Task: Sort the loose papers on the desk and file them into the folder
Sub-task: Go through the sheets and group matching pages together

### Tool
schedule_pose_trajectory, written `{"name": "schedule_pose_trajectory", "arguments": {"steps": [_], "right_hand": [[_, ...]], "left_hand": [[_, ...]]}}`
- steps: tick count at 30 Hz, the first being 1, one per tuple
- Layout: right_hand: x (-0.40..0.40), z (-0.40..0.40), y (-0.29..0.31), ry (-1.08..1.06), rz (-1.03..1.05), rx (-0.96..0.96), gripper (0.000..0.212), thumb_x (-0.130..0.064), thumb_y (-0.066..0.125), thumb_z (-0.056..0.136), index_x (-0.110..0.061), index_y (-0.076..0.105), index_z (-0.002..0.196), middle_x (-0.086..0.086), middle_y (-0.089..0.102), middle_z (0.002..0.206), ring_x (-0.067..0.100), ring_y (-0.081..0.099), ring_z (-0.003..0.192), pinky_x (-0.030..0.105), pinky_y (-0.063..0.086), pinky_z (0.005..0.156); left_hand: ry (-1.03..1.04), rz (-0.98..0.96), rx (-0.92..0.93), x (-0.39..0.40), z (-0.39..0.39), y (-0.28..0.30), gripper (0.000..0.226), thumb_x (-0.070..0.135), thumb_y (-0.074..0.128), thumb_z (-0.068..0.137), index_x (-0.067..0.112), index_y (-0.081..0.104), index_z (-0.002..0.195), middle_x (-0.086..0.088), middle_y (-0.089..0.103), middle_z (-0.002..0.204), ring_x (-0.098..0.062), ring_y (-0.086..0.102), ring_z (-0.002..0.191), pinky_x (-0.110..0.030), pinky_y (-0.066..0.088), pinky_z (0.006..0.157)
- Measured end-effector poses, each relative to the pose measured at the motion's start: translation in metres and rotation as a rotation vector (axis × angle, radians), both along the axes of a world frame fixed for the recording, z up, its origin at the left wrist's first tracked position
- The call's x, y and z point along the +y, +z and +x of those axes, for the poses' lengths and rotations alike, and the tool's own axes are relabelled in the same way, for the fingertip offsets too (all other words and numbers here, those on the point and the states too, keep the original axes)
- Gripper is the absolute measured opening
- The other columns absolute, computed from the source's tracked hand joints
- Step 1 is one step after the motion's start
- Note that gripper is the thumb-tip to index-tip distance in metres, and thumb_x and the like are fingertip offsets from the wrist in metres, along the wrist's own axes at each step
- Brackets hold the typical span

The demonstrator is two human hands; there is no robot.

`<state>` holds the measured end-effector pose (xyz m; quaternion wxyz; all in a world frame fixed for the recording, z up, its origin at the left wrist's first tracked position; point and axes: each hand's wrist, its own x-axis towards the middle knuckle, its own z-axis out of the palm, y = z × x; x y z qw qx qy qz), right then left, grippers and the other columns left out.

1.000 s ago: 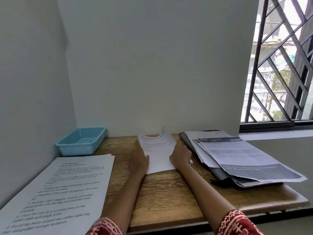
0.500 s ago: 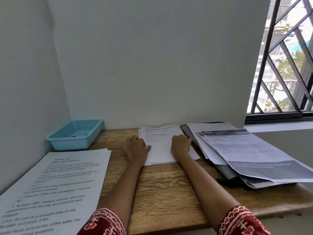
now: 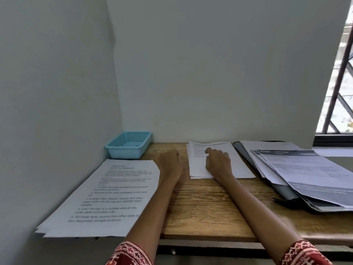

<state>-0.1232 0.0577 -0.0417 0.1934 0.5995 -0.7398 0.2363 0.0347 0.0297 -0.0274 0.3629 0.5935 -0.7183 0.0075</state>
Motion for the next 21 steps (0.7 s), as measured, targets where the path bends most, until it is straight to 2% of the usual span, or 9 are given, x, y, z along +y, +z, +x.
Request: {"name": "schedule_pose_trajectory", "arguments": {"steps": [2,4,8,11,14,17,21], "right_hand": [[0.002,0.014,0.001,0.083,-0.023,-0.12,0.031,-0.015,0.042,0.095,-0.011,0.055,0.124,0.008,0.067,0.103,0.026,0.059,0.098,0.034,0.038,0.086],[0.007,0.031,0.001,0.184,-0.015,-0.266,0.029,-0.017,0.046,0.095,-0.011,0.055,0.122,0.008,0.069,0.099,0.026,0.061,0.095,0.031,0.04,0.08],[0.013,0.074,0.002,0.339,0.085,-0.477,0.025,-0.027,0.051,0.094,-0.013,0.057,0.113,0.007,0.067,0.098,0.023,0.06,0.092,0.031,0.044,0.078],[0.011,0.107,0.004,0.347,0.19,-0.667,0.017,-0.032,0.052,0.093,-0.017,0.056,0.1,0.004,0.062,0.103,0.019,0.054,0.093,0.03,0.042,0.081],[0.005,0.13,0.007,0.318,0.263,-0.679,0.025,-0.035,0.051,0.094,-0.016,0.057,0.109,0.005,0.061,0.114,0.017,0.051,0.095,0.031,0.041,0.084],[-0.001,0.146,0.007,0.316,0.32,-0.686,0.043,-0.037,0.051,0.094,-0.013,0.051,0.13,0.004,0.056,0.129,0.02,0.052,0.112,0.027,0.036,0.082],[-0.004,0.156,0.004,0.316,0.306,-0.746,0.045,-0.028,0.059,0.091,-0.009,0.049,0.13,0.007,0.054,0.132,0.018,0.051,0.107,0.026,0.037,0.081]], "left_hand": [[0.092,0.043,0.016,-0.002,0.028,0.01,0.021,0.02,0.044,0.093,0.019,0.065,0.096,0.001,0.066,0.099,-0.018,0.055,0.098,-0.036,0.029,0.086],[0.168,0.143,0.004,-0.004,0.059,0.017,0.022,0.018,0.044,0.093,0.018,0.064,0.101,-0.003,0.065,0.105,-0.022,0.053,0.106,-0.04,0.03,0.093],[0.338,0.391,-0.129,-0.007,0.126,0.019,0.032,0.023,0.047,0.094,0.014,0.052,0.124,-0.01,0.051,0.131,-0.029,0.04,0.127,-0.052,0.023,0.108],[0.426,0.533,-0.16,-0.002,0.165,0.012,0.046,0.03,0.045,0.095,0.012,0.04,0.137,-0.012,0.038,0.142,-0.032,0.03,0.134,-0.058,0.02,0.11],[0.458,0.592,-0.142,0.001,0.188,0.002,0.051,0.029,0.046,0.093,0.012,0.033,0.14,-0.013,0.036,0.142,-0.031,0.032,0.133,-0.054,0.026,0.109],[0.471,0.612,-0.081,0.0,0.196,-0.004,0.052,0.028,0.05,0.091,0.011,0.034,0.138,-0.014,0.04,0.14,-0.032,0.035,0.131,-0.053,0.028,0.109],[0.475,0.575,-0.043,-0.003,0.197,0.0,0.048,0.023,0.05,0.091,0.008,0.038,0.135,-0.014,0.043,0.138,-0.031,0.038,0.128,-0.046,0.031,0.106]]}}
